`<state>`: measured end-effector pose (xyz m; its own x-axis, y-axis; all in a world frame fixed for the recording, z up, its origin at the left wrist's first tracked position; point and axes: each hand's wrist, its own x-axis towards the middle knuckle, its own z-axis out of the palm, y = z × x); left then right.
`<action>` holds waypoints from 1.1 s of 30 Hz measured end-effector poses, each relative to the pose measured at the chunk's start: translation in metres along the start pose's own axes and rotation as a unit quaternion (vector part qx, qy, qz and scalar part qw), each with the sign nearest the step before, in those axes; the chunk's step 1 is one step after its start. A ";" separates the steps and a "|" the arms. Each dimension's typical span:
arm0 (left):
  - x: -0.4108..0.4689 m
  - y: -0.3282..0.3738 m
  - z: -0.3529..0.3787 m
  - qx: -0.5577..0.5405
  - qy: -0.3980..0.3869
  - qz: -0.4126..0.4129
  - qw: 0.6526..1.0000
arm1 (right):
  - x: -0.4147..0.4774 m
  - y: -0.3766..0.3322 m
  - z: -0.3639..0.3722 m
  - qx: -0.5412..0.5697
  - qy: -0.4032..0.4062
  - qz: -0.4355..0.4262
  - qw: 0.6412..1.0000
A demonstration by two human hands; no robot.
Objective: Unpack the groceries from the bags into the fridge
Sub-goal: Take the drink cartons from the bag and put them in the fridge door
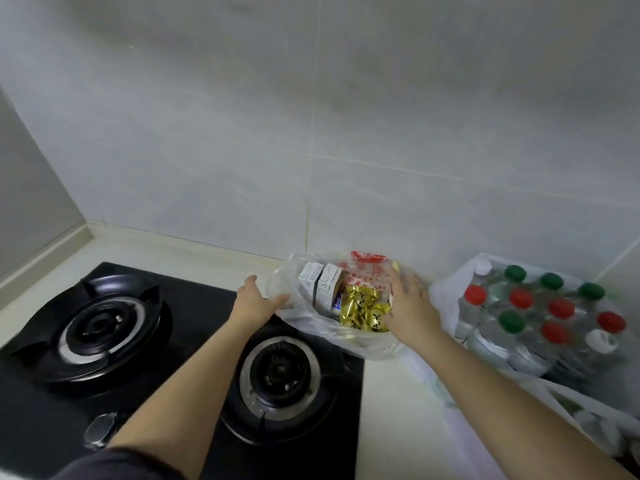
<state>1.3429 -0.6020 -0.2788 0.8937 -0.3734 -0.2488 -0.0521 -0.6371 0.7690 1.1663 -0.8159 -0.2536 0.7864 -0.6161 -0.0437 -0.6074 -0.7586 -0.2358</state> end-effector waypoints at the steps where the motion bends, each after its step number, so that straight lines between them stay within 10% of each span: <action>1: 0.016 0.003 0.004 -0.013 -0.009 -0.010 1.000 | 0.007 0.001 0.002 0.007 -0.002 0.014 1.000; 13: 0.115 0.009 0.044 0.186 -0.183 0.053 0.964 | 0.058 0.020 0.014 0.103 -0.247 0.033 0.963; 20: 0.114 0.021 0.046 0.012 -0.133 0.023 0.991 | 0.056 0.017 0.014 0.128 -0.031 0.091 0.987; 33: 0.072 0.073 0.030 -0.308 -0.184 0.011 0.933 | 0.032 -0.021 -0.032 0.391 0.211 0.155 0.882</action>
<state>1.3900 -0.6955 -0.2577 0.6759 -0.6600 -0.3278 0.2994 -0.1605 0.9405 1.2006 -0.8268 -0.2195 0.3832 -0.9179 0.1027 -0.3930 -0.2626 -0.8812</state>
